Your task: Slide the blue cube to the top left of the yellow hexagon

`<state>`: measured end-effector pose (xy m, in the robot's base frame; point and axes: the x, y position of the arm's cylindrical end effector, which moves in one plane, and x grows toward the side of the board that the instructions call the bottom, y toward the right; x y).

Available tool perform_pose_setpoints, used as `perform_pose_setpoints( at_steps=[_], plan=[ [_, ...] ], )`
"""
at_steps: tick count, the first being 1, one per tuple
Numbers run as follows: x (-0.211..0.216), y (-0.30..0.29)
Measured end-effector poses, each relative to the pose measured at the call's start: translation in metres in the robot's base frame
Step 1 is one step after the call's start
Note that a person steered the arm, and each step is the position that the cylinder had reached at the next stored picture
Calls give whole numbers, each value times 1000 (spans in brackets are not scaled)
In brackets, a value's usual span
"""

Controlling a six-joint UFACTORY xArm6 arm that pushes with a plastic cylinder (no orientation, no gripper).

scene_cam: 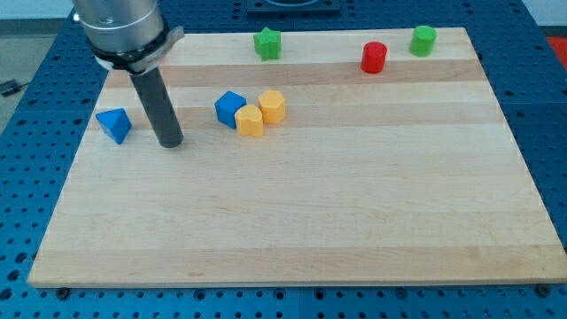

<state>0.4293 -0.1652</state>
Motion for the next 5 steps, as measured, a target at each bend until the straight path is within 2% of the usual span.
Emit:
perform_pose_setpoints(
  at_steps=[5],
  plan=[
    [-113, 130]
  ],
)
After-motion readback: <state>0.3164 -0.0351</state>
